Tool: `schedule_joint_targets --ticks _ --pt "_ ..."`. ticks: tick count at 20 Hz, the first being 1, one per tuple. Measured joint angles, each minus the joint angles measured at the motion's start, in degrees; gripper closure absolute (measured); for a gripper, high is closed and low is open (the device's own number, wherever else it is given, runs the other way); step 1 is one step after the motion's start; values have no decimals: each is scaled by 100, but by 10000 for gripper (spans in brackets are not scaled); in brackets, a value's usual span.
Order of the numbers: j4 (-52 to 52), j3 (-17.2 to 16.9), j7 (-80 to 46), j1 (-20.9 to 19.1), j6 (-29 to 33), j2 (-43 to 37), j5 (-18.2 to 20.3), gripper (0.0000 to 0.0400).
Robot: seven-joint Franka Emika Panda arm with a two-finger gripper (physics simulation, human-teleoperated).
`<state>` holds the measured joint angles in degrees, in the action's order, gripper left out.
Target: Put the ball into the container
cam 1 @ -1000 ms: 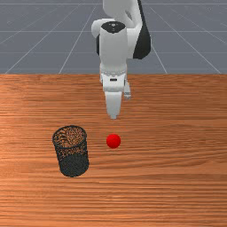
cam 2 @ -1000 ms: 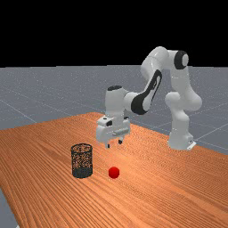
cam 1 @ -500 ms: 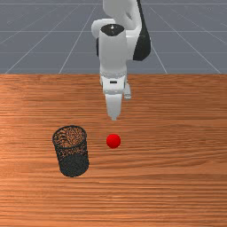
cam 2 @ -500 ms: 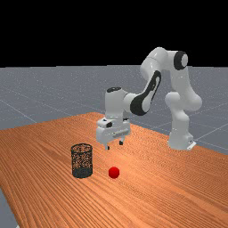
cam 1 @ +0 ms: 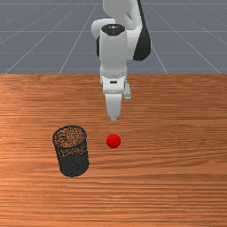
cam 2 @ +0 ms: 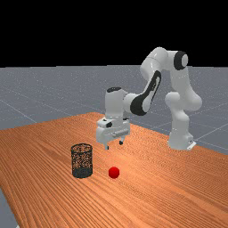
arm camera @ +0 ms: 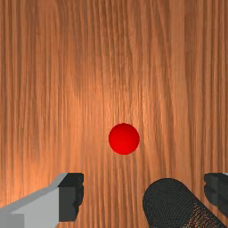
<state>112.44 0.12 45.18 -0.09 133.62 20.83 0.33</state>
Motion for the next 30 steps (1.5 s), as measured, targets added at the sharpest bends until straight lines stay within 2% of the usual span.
schedule_joint_targets --ticks 18,23,24,26,30 --pt "-32 7 -6 16 -61 -23 -22 0" --pt "-335 -8 -126 41 -203 146 -14 0" --pt "-593 5 -40 30 -478 283 -21 0" --pt "-741 5 -40 29 -563 390 -21 0" --pt "-660 5 -40 29 -348 477 -21 0"
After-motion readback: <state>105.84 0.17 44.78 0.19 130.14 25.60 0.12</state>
